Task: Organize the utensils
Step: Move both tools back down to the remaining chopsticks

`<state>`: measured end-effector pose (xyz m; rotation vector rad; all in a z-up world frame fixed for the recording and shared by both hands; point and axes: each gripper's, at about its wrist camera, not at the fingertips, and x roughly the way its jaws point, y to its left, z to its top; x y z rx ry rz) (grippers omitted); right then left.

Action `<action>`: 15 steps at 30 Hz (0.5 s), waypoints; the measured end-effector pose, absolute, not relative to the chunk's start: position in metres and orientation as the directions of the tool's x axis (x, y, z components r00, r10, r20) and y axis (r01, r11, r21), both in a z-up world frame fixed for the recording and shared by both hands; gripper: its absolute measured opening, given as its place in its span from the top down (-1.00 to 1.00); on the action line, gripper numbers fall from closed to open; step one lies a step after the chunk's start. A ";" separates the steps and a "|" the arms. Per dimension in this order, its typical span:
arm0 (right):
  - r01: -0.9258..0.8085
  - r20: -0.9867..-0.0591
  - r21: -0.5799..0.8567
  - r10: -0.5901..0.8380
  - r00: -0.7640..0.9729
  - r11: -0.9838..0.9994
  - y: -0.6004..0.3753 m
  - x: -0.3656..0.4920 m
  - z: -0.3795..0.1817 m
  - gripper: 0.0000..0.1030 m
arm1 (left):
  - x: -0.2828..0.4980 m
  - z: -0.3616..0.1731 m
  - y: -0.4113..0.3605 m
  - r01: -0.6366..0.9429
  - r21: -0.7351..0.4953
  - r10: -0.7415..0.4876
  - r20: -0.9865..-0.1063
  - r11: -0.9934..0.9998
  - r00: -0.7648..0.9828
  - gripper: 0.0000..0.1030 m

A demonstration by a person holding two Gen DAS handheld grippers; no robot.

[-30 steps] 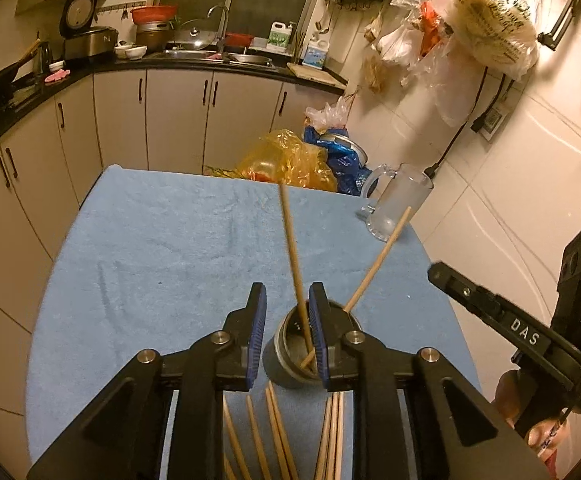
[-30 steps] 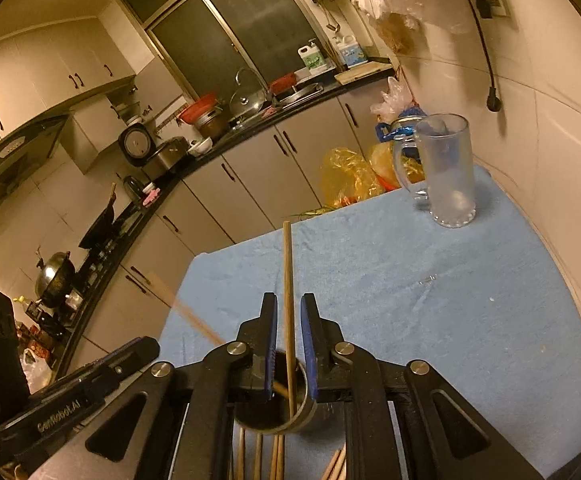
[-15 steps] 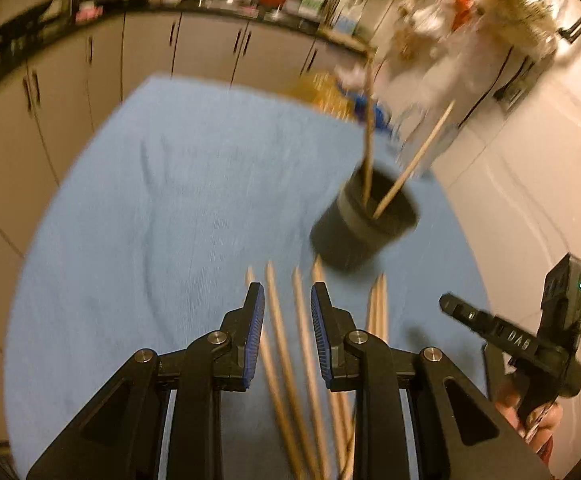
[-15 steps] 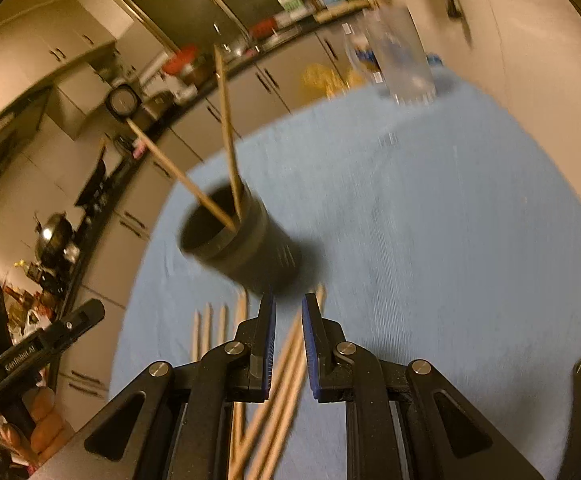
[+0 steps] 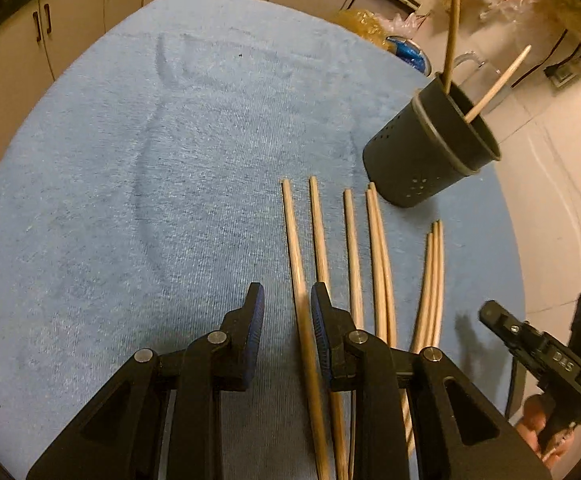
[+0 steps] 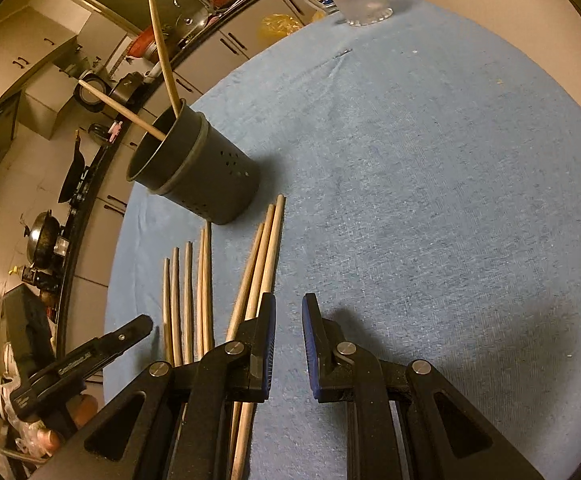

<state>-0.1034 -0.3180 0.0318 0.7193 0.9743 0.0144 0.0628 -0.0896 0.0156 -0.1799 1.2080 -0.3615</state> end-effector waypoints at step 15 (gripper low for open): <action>0.313 -0.799 0.493 0.280 0.532 0.812 -0.312 -0.080 0.033 0.71 | 0.065 0.012 -0.093 0.189 -0.224 -0.276 -0.903 0.956 0.328 0.85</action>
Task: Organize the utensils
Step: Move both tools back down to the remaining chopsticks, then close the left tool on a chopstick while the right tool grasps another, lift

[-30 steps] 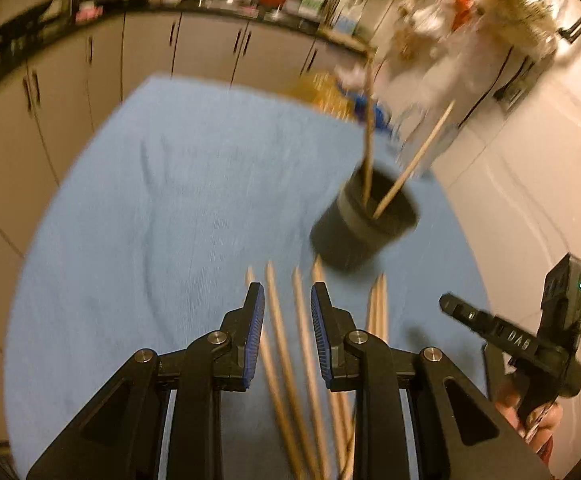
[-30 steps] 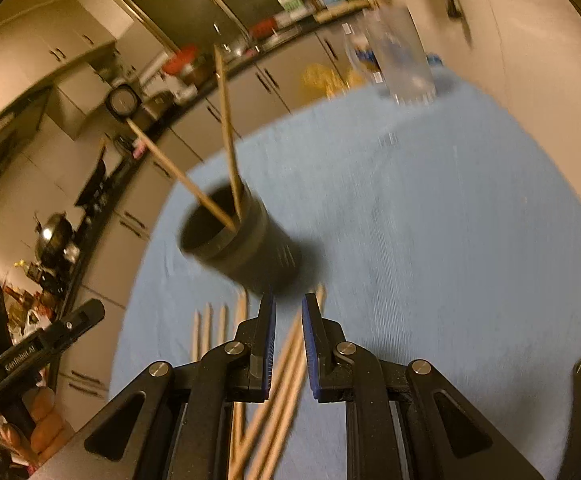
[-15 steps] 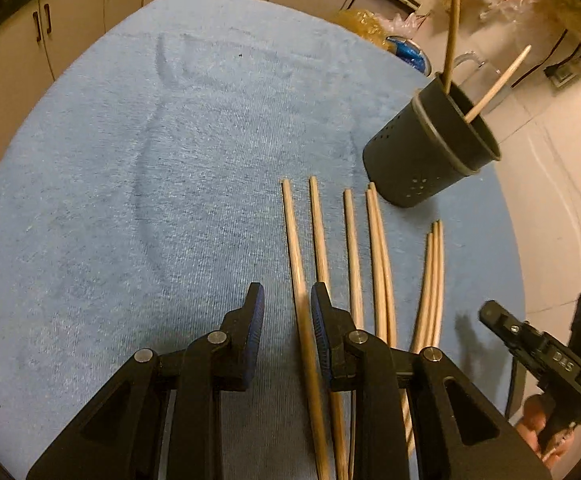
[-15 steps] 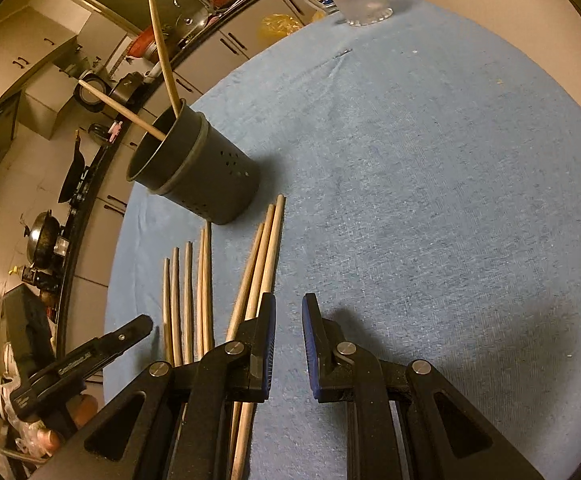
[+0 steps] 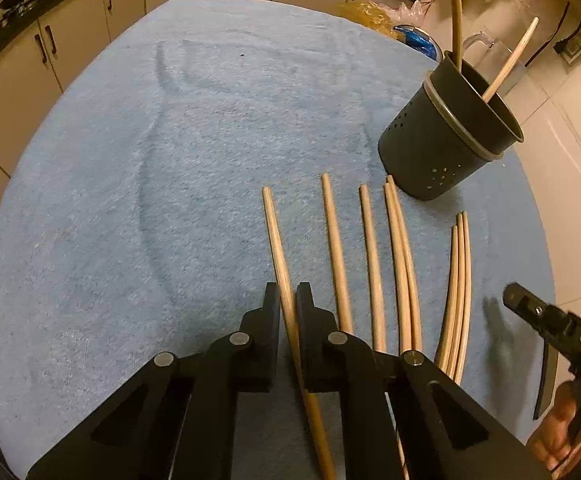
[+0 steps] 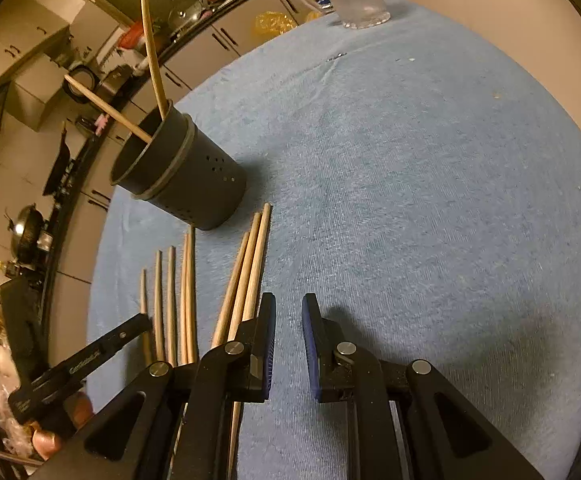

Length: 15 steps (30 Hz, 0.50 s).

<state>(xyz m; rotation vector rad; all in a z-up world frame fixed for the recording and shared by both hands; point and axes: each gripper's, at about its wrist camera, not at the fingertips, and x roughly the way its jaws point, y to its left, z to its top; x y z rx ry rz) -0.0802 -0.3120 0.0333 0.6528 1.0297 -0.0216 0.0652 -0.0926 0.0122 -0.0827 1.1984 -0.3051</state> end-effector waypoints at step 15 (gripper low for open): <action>0.316 -0.887 0.327 0.173 0.429 0.891 -0.275 -0.030 0.027 0.72 | 0.062 0.011 -0.082 0.205 -0.252 -0.309 -0.892 0.946 0.330 0.84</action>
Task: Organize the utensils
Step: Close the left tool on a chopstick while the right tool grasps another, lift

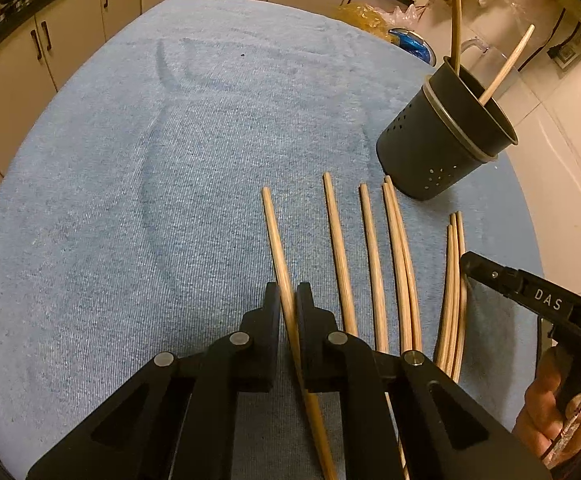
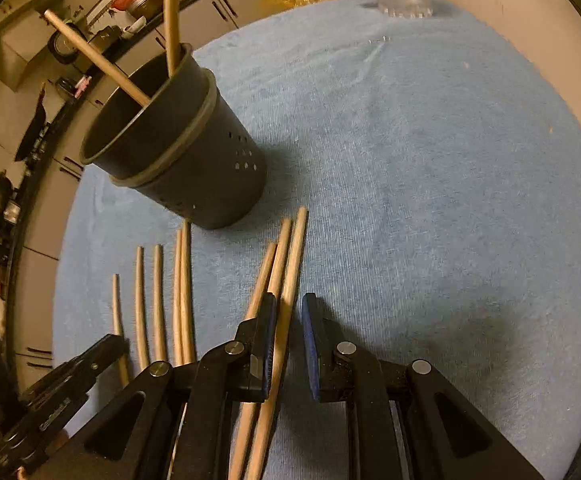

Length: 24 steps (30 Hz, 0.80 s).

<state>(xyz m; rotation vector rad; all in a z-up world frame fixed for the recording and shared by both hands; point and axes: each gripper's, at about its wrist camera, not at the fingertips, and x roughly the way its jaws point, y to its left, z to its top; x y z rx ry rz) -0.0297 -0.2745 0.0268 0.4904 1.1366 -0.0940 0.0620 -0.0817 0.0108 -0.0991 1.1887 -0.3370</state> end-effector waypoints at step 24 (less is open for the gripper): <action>0.233 -0.783 0.401 0.200 0.590 0.886 -0.274 -0.072 0.079 0.87 | 0.024 0.068 -0.084 0.267 -0.233 -0.342 -0.793 0.935 0.504 0.88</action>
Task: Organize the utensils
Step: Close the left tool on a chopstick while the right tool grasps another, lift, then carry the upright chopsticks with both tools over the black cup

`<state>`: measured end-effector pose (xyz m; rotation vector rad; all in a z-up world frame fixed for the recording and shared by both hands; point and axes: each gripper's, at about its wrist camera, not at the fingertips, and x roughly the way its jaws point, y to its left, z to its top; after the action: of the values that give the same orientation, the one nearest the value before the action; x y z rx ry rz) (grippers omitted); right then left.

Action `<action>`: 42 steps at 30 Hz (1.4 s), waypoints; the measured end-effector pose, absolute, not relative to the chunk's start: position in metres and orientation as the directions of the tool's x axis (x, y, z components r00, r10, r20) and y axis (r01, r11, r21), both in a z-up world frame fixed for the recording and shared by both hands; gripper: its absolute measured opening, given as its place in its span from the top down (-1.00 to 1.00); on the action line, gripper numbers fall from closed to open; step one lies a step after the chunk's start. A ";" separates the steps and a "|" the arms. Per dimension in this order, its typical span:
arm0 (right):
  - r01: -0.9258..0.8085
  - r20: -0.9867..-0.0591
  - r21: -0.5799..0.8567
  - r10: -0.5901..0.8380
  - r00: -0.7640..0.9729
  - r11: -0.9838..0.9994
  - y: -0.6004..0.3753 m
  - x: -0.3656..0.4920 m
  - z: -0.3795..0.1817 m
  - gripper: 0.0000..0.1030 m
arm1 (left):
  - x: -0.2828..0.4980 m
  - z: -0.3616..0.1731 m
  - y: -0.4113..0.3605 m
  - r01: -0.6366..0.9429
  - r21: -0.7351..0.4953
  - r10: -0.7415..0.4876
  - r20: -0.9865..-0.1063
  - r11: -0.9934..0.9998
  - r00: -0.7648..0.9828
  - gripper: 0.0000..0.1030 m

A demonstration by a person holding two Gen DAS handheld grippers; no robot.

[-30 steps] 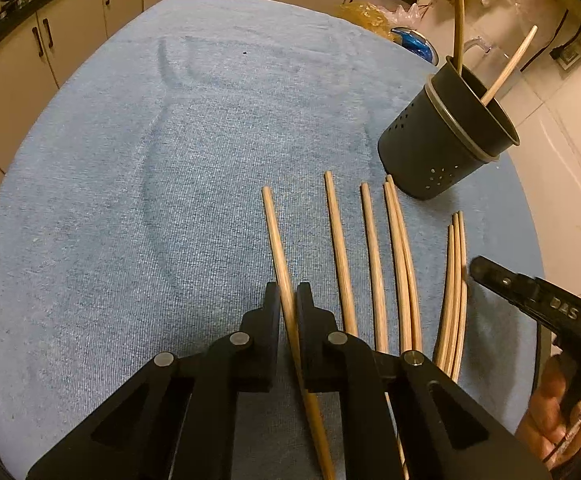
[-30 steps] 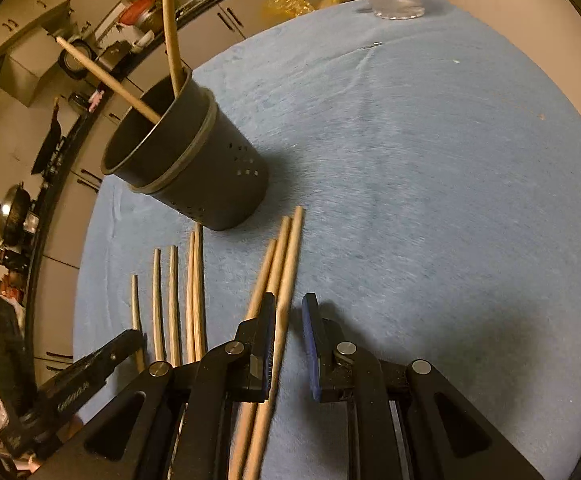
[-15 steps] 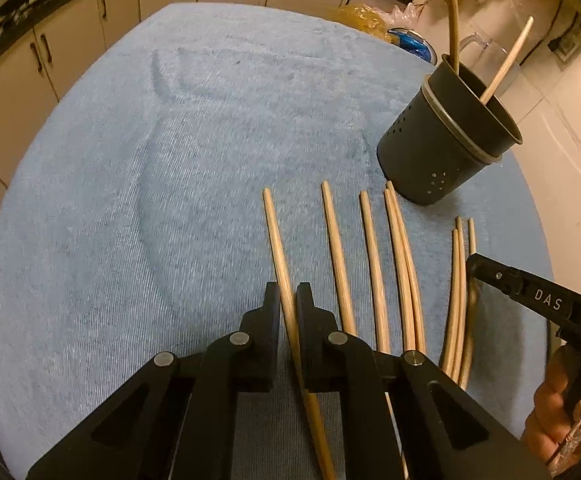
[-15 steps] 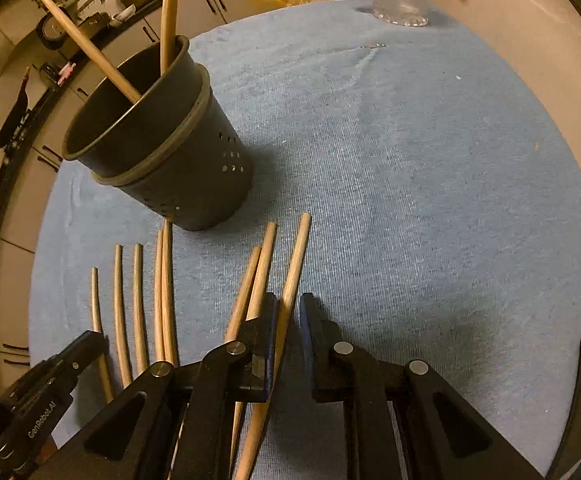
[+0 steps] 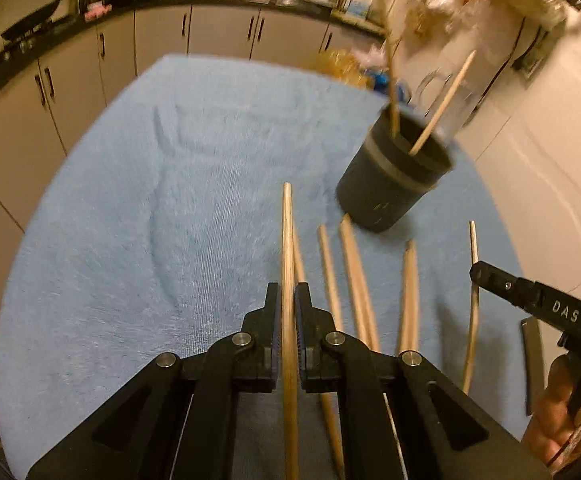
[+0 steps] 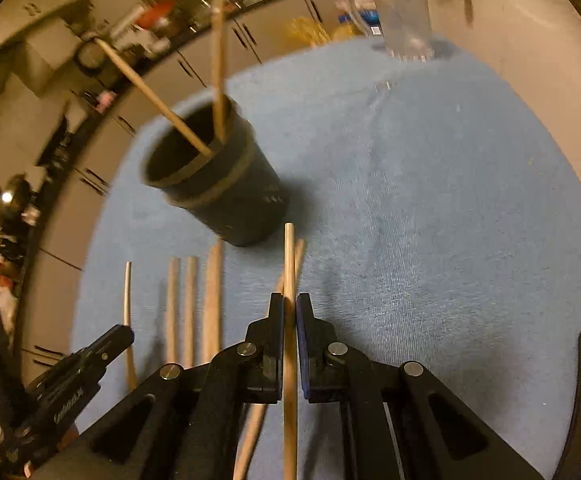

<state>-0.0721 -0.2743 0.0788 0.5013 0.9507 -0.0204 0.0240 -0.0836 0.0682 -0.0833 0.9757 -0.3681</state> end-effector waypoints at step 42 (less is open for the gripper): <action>0.099 -0.513 0.461 0.174 0.840 0.882 -0.282 -0.159 0.175 0.87 | -0.036 0.173 -0.068 0.345 -0.215 -0.401 -0.624 0.913 0.671 0.88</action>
<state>-0.1591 -0.2824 0.1749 0.4968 0.5774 0.0414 -0.0358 -0.0680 0.1728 -0.0812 0.7225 -0.4208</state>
